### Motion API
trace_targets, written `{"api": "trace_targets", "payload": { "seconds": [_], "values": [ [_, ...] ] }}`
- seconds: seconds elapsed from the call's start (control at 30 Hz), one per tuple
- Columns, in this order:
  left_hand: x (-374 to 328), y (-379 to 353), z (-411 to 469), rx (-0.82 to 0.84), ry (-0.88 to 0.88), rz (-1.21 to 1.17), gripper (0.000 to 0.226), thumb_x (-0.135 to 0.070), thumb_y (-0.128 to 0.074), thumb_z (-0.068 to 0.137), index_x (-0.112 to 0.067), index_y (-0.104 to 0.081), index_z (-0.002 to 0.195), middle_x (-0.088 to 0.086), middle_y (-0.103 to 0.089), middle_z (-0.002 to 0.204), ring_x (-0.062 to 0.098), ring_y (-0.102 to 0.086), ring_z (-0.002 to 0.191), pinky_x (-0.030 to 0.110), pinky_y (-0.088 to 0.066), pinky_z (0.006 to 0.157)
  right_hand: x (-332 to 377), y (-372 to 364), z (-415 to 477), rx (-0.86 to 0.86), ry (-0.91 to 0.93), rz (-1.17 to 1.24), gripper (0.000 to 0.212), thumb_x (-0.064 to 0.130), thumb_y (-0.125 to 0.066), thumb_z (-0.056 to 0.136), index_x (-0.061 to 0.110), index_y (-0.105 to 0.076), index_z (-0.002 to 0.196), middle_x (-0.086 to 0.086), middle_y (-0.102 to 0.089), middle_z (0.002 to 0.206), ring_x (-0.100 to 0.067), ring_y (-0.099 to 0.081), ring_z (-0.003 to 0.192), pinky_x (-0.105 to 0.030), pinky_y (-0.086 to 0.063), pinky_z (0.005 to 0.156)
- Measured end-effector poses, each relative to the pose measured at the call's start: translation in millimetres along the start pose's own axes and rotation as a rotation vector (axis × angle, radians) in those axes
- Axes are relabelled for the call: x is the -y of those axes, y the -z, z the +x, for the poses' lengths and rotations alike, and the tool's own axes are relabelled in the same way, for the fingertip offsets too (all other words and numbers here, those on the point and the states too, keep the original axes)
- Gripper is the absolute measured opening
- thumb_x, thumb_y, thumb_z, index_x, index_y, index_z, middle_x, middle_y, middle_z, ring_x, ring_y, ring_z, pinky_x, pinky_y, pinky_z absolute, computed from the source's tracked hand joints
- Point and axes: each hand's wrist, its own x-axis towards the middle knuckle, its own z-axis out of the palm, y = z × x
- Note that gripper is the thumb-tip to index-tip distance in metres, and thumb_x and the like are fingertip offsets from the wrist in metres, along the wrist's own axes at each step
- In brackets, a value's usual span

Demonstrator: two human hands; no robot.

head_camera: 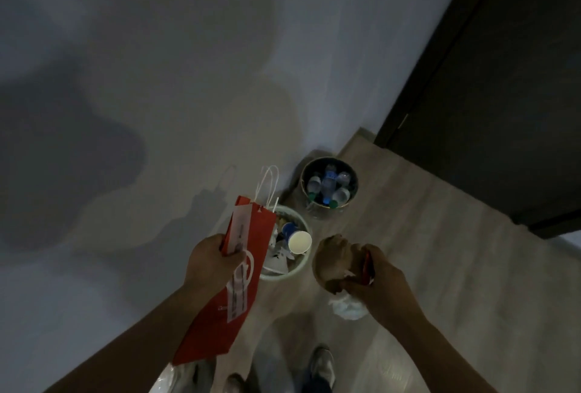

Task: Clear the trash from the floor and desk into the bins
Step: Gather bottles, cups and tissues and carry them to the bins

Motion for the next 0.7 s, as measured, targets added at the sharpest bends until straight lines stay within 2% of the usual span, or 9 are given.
{"api": "trace_targets", "payload": {
  "seconds": [0.1,0.17,0.27,0.4,0.5,0.6,0.63,0.7],
  "values": [
    [9,-45,52,0.031,0.048,-0.093,0.012,-0.017,-0.072,0.079,-0.028,-0.067,0.076,-0.019,-0.062,0.068,0.000,-0.060,0.066,0.012,-0.041,0.058,-27,-16,53,0.046,-0.009,-0.021,0.052,0.021,-0.078,0.074,0.037,-0.044,0.111,0.018,-0.061,0.080,0.008,-0.057,0.073,-0.004,-0.040,0.056],
    [23,-78,85,0.055,0.093,-0.134,0.014,-0.017,-0.073,0.079,-0.029,-0.067,0.076,-0.020,-0.060,0.065,-0.004,-0.057,0.063,0.009,-0.039,0.057,-48,-33,85,0.061,-0.024,-0.030,0.050,0.022,-0.078,0.074,0.036,-0.046,0.110,0.017,-0.063,0.081,0.007,-0.058,0.074,-0.005,-0.039,0.057],
    [53,-128,133,0.078,0.119,-0.133,0.011,-0.015,-0.073,0.079,-0.022,-0.072,0.088,-0.017,-0.062,0.073,0.004,-0.059,0.069,0.011,-0.039,0.060,-81,-63,127,0.062,-0.053,-0.012,0.053,0.023,-0.077,0.074,0.041,-0.043,0.110,0.019,-0.062,0.080,0.011,-0.058,0.072,-0.004,-0.039,0.055],
    [91,-184,191,0.096,0.096,-0.022,0.024,-0.016,-0.067,0.085,-0.011,-0.070,0.109,0.005,-0.071,0.101,0.015,-0.061,0.084,0.020,-0.042,0.073,-125,-107,172,0.084,-0.066,0.017,0.056,0.020,-0.078,0.072,0.040,-0.041,0.110,0.018,-0.062,0.081,0.017,-0.056,0.077,-0.001,-0.041,0.054],
    [109,-216,228,0.056,0.099,0.037,0.019,-0.017,-0.065,0.086,-0.007,-0.072,0.101,0.011,-0.072,0.097,0.020,-0.062,0.081,0.024,-0.042,0.071,-155,-136,196,0.112,-0.079,0.024,0.049,0.025,-0.078,0.073,0.035,-0.047,0.110,0.016,-0.065,0.083,0.014,-0.058,0.077,-0.003,-0.042,0.056],
    [122,-238,257,0.053,0.126,0.090,0.010,-0.017,-0.065,0.085,-0.008,-0.069,0.087,0.006,-0.067,0.083,0.024,-0.065,0.086,0.021,-0.041,0.065,-177,-161,213,0.130,-0.099,0.045,0.047,0.025,-0.077,0.074,0.034,-0.050,0.111,0.016,-0.065,0.085,0.010,-0.060,0.076,-0.004,-0.043,0.057],
    [127,-244,265,0.066,0.109,0.112,0.011,-0.017,-0.066,0.084,-0.008,-0.068,0.091,0.005,-0.067,0.085,0.025,-0.065,0.091,0.021,-0.043,0.067,-182,-168,218,0.134,-0.102,0.045,0.047,0.025,-0.078,0.074,0.034,-0.050,0.111,0.017,-0.065,0.086,0.009,-0.061,0.077,-0.004,-0.043,0.057],
    [136,-255,277,0.091,0.045,0.177,0.035,-0.021,-0.072,0.081,-0.013,-0.062,0.114,0.004,-0.067,0.103,0.024,-0.063,0.102,0.025,-0.045,0.080,-191,-181,225,0.144,-0.107,0.048,0.047,0.026,-0.078,0.075,0.032,-0.050,0.113,0.015,-0.065,0.089,0.005,-0.062,0.079,-0.006,-0.043,0.060]
  ]
}}
